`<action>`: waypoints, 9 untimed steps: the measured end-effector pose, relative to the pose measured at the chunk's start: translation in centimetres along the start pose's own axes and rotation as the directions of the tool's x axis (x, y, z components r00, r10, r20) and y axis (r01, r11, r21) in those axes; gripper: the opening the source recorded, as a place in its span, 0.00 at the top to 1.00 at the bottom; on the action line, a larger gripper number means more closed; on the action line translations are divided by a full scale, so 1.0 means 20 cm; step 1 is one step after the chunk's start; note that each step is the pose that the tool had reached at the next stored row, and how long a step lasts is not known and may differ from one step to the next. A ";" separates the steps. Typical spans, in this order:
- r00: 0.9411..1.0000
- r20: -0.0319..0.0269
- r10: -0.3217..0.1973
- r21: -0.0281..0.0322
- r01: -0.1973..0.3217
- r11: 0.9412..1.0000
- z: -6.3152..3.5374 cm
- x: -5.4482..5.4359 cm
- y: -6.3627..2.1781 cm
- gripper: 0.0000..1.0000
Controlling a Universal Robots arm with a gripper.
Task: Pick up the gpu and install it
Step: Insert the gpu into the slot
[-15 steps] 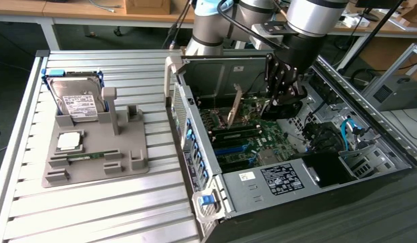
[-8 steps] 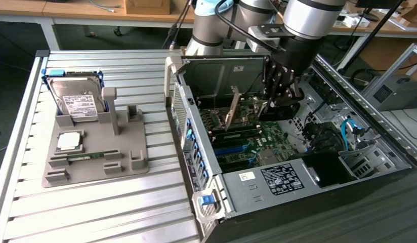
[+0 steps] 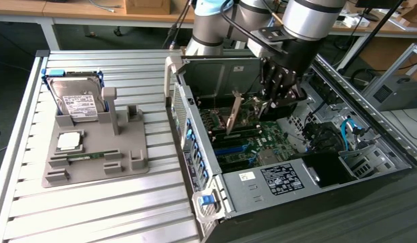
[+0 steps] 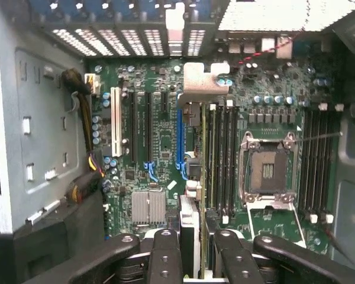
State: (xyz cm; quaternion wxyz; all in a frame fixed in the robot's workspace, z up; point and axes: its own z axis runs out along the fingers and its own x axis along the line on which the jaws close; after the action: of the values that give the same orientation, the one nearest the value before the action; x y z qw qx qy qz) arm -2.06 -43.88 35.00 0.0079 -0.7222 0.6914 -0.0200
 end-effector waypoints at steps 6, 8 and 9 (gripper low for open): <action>0.999 0.002 -0.048 0.001 0.048 0.999 0.008 0.00 0.001 0.73; 0.999 0.003 -0.043 0.001 0.043 0.999 0.009 0.00 0.001 0.73; 0.999 0.004 -0.039 0.001 0.039 0.999 0.008 0.00 0.001 0.73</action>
State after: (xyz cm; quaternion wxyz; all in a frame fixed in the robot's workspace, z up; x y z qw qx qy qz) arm -2.07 -43.96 34.83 0.0090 -0.7356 0.6771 -0.0191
